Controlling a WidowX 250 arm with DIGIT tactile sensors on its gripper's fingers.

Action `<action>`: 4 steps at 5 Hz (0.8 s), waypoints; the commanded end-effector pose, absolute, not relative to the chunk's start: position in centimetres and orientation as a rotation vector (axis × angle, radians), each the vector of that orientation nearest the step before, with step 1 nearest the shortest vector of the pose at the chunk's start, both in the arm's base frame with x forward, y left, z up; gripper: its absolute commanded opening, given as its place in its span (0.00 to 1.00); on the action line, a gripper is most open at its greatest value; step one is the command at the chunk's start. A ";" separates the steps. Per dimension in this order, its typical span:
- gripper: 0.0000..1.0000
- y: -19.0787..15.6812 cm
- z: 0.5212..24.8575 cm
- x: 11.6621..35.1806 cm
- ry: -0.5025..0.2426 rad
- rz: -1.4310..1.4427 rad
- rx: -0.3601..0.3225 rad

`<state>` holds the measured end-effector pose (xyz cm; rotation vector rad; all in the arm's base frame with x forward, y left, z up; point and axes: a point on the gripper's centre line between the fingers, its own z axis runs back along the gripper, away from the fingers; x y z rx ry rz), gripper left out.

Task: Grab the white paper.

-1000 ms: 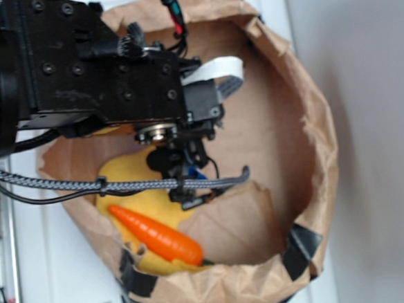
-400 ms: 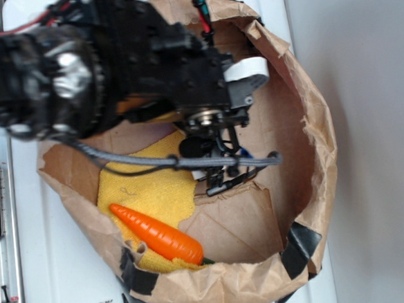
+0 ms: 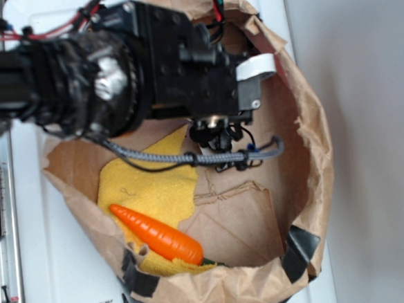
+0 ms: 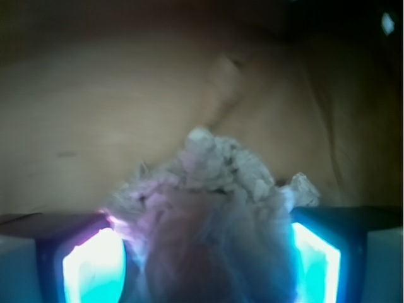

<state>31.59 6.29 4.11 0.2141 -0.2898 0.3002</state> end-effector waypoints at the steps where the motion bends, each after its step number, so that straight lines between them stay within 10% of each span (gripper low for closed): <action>1: 0.00 6.0 5.6 31.7 -0.359 0.319 0.231; 4: 0.00 4.4 11.0 30.2 -0.360 0.290 0.126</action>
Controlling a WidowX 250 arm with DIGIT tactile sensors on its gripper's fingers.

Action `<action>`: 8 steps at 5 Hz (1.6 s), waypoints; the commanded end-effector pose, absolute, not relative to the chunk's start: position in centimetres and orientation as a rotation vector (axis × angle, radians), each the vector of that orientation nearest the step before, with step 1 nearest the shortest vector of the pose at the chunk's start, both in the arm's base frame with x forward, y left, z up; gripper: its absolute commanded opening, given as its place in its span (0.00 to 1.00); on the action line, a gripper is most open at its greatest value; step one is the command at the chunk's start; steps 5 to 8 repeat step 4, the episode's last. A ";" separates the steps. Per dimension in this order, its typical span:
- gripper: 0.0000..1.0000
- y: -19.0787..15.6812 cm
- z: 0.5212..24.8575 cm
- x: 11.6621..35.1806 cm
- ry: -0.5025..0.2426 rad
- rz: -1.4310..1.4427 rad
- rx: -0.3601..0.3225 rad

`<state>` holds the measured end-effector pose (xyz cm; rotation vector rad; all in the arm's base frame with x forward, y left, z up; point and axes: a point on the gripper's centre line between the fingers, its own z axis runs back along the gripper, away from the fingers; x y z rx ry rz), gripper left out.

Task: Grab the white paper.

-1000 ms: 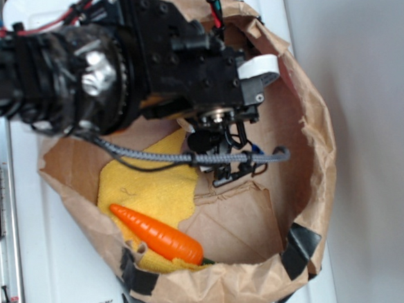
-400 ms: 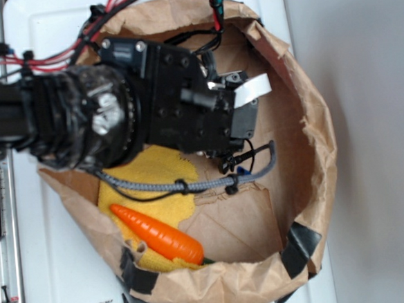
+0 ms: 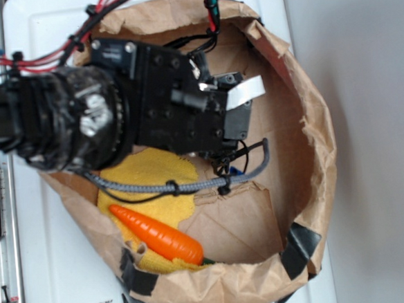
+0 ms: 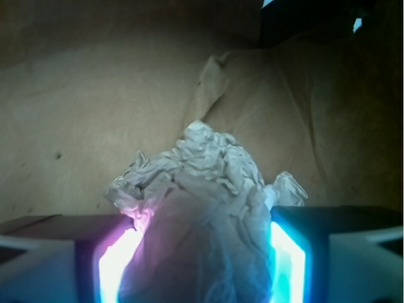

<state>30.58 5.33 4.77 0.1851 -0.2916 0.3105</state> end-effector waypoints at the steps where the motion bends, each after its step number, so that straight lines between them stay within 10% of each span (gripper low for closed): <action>1: 0.00 2.8 14.9 28.8 -0.367 0.258 0.052; 2: 0.00 2.0 19.6 28.1 -0.324 0.218 -0.046; 3: 0.00 0.7 20.8 28.2 -0.302 0.207 0.064; 8: 0.00 0.3 21.0 28.2 -0.309 0.197 0.078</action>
